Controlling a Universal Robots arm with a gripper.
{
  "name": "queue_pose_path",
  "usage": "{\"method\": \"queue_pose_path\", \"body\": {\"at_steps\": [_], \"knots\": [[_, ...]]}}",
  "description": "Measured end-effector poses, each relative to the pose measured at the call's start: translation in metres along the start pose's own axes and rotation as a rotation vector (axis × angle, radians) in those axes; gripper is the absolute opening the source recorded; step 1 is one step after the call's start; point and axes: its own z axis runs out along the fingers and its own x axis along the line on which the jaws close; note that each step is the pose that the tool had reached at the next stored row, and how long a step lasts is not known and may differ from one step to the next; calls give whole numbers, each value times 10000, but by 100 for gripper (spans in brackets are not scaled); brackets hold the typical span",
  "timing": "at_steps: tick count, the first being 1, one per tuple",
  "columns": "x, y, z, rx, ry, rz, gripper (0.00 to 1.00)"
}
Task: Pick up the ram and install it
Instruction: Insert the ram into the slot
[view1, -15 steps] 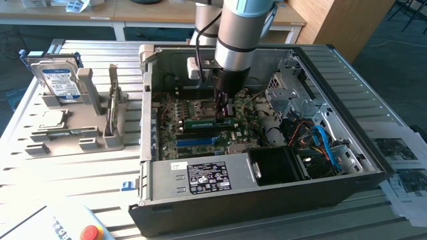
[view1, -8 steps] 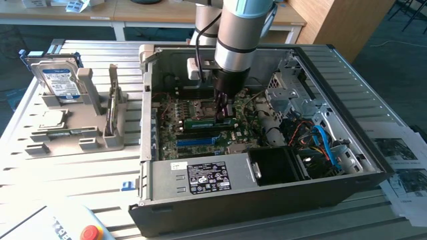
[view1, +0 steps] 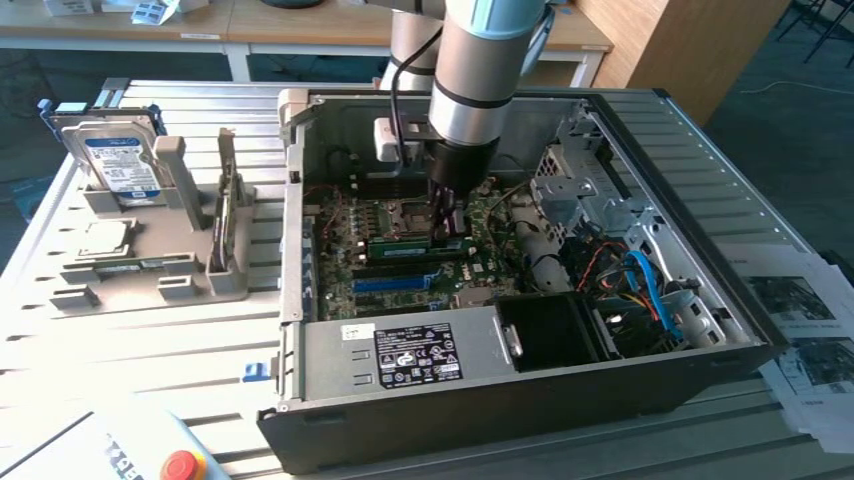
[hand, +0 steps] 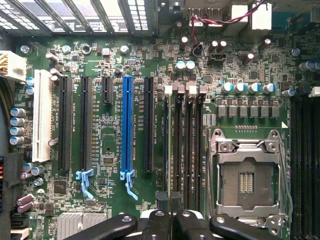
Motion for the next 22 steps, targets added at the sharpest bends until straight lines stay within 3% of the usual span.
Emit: {"method": "queue_pose_path", "body": {"at_steps": [16, 22], "knots": [[0, -1, 2, 5, -2, -1, 12], [0, 0, 1, 1, -2, -1, 25]]}}
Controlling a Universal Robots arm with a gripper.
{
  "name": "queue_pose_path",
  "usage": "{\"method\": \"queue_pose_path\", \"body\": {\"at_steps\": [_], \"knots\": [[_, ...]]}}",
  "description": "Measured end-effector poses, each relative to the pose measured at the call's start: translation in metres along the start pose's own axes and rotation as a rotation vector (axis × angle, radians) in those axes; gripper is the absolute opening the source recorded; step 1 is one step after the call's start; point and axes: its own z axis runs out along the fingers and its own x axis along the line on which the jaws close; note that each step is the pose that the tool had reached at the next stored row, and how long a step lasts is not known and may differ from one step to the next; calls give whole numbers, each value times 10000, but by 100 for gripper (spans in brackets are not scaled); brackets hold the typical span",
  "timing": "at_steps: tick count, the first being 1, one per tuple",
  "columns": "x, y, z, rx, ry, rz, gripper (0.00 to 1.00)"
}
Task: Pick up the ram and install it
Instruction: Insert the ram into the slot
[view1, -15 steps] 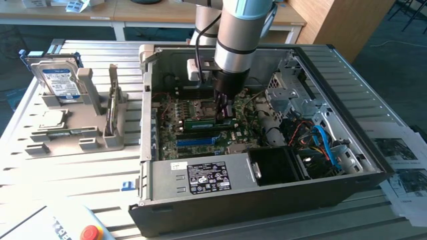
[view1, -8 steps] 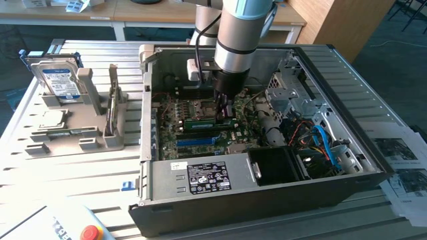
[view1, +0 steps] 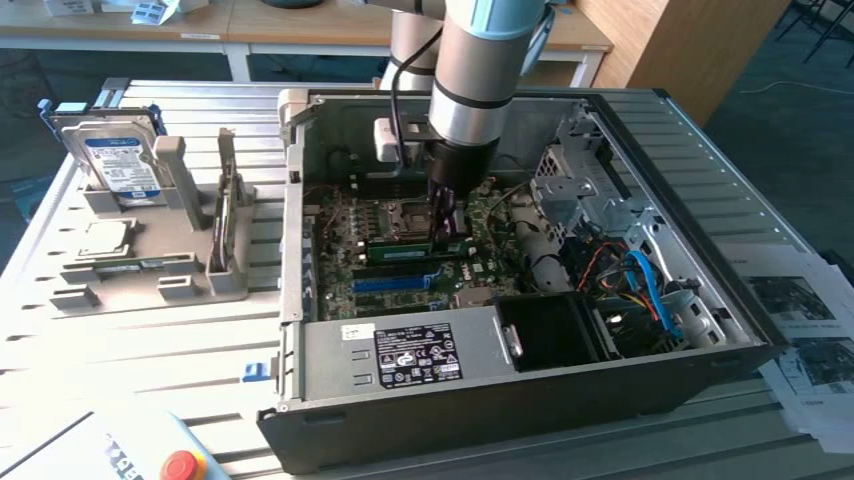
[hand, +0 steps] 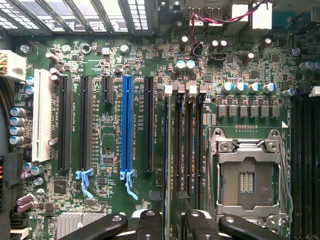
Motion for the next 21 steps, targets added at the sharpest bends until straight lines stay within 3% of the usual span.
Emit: {"method": "queue_pose_path", "body": {"at_steps": [10, 21], "knots": [[1, 1, -31, -1, 2, 1, 25], [4, 7, -251, 0, 0, 1, 25]]}}
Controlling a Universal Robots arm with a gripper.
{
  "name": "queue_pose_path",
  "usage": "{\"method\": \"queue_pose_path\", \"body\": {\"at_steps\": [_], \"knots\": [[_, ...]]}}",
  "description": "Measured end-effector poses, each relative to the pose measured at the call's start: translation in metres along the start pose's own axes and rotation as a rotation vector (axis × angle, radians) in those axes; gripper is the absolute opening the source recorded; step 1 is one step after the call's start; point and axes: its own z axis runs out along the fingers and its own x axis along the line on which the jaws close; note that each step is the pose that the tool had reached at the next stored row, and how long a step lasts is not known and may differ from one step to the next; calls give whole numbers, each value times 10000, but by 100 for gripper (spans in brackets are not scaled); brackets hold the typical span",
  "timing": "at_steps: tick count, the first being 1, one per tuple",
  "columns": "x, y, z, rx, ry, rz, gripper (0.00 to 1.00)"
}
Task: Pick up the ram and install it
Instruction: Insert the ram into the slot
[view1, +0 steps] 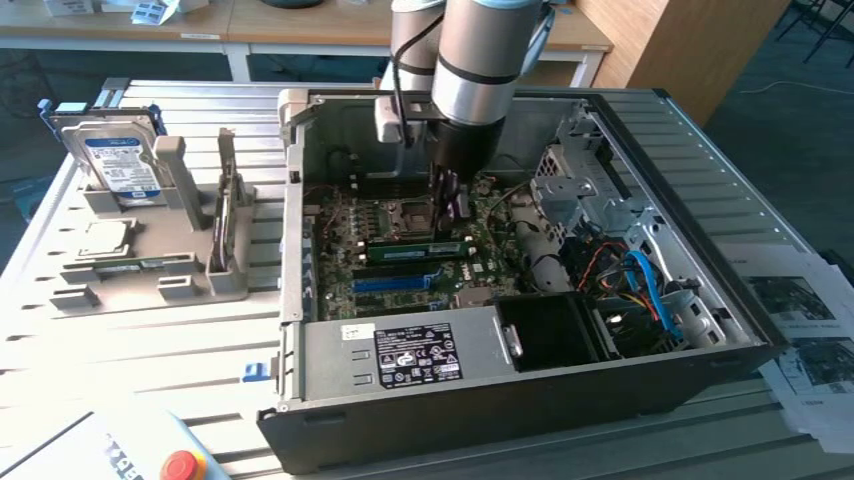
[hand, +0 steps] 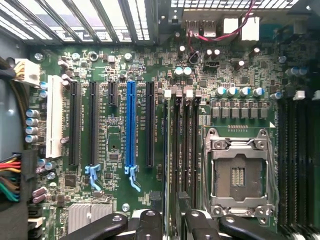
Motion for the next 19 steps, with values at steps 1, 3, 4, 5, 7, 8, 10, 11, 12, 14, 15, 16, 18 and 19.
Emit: {"method": "queue_pose_path", "body": {"at_steps": [1, 3, 4, 5, 7, 8, 10, 11, 12, 14, 15, 16, 18, 19], "knots": [[0, 1, -23, 0, 0, 0, 25], [1, 2, -64, 0, 1, 0, 25], [1, 2, -85, 0, 0, 0, 25], [1, 3, -106, 0, 0, 0, 25], [2, 4, -148, -1, 1, 0, 25], [2, 4, -169, 0, 1, 0, 25], [3, 6, -216, 0, 1, -1, 25], [3, 6, -240, 0, 0, 0, 25], [4, 7, -262, 0, -1, -1, 25], [4, 8, -304, 0, 0, -1, 25], [5, 9, -324, -1, 2, 0, 25], [5, 9, -342, 0, 0, 0, 25], [5, 10, -380, 0, 0, 0, 25], [6, 11, -398, 0, 0, -1, 25]]}}
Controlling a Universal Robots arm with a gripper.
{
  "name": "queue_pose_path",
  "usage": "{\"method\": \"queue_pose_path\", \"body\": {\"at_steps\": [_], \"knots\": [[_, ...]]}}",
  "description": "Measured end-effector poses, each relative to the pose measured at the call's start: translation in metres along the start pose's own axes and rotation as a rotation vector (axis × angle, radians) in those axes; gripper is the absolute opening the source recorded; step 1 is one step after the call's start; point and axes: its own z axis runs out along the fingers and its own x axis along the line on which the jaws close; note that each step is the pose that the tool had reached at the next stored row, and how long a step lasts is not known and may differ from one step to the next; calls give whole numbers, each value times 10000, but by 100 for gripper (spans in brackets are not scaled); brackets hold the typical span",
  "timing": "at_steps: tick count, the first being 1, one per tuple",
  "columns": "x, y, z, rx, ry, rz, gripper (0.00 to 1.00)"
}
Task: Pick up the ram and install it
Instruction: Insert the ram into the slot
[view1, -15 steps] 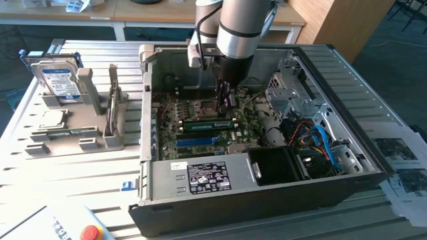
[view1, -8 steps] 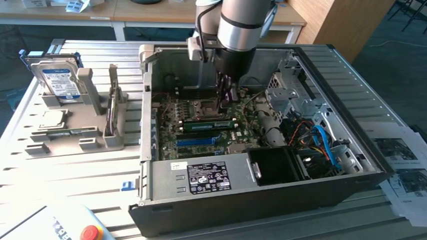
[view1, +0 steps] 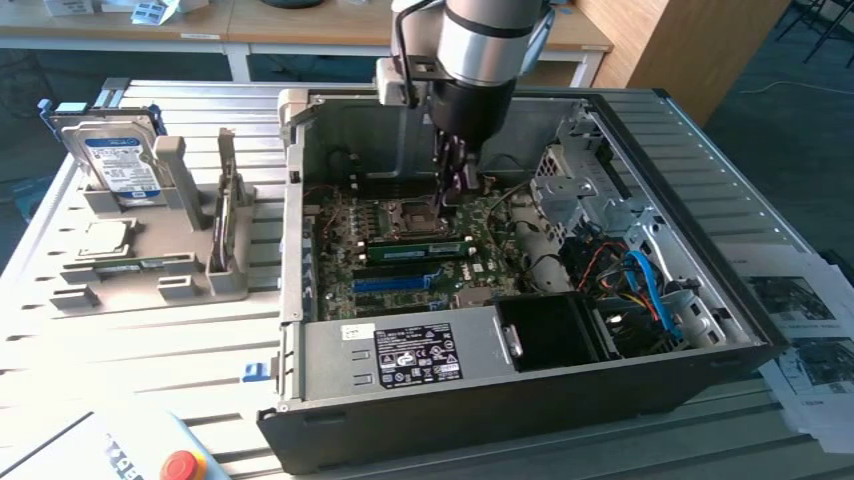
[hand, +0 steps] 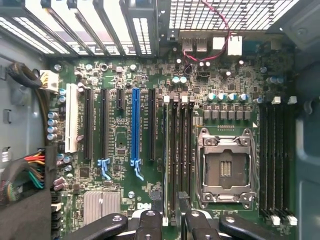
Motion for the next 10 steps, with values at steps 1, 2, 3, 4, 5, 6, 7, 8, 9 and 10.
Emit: {"method": "queue_pose_path", "body": {"at_steps": [1, 2, 3, 4, 5, 6, 7, 8, 9, 10], "knots": [[0, 0, -19, 0, 1, 0, 25], [1, 1, -37, 0, 0, 1, 25], [1, 2, -56, -1, 0, 0, 25], [1, 2, -77, 0, 0, 0, 25], [1, 3, -98, 0, 1, 0, 25], [2, 3, -119, 0, 1, 0, 25], [2, 4, -140, 0, 1, 0, 25], [2, 4, -161, -1, 1, 0, 25], [3, 5, -183, 0, 0, 0, 25], [3, 6, -205, 0, 0, 0, 25]]}}
